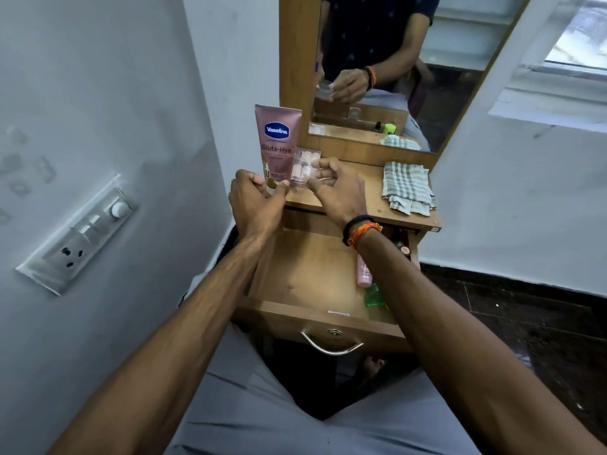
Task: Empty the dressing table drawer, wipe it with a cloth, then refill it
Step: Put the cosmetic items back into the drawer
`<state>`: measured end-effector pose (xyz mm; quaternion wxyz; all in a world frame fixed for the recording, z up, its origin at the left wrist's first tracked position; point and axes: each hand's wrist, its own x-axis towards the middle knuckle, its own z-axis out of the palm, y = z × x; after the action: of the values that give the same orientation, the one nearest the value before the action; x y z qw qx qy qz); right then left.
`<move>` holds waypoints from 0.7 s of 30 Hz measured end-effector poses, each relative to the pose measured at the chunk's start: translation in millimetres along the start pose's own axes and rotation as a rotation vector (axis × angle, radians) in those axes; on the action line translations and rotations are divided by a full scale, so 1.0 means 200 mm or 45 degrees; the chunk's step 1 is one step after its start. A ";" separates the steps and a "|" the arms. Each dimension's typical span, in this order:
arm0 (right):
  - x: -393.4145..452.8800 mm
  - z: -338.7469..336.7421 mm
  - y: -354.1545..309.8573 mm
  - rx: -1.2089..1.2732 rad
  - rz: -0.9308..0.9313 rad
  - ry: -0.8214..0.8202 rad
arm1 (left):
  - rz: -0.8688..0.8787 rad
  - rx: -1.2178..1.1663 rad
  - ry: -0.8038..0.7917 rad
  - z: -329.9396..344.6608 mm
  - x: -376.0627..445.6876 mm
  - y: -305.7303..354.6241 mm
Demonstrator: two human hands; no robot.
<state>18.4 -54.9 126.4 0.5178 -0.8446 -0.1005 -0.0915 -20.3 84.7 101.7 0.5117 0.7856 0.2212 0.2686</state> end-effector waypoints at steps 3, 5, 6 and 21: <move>0.06 0.06 -0.06 0.045 0.007 -0.017 | 0.039 0.044 -0.083 0.00 0.09 -0.03; 0.10 0.10 -0.10 0.084 0.025 -0.029 | 0.086 0.081 -0.142 0.01 0.13 -0.02; 0.12 0.12 -0.12 0.103 0.026 -0.022 | 0.113 0.094 -0.165 0.02 0.14 -0.02; 0.29 0.15 -0.14 0.233 0.018 0.048 | 0.177 0.060 -0.254 0.01 0.21 -0.05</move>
<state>68.2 -11.6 151.0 0.5952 -0.7926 -0.0929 -0.0941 11.6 112.4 100.6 0.4926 0.8337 0.1204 0.2186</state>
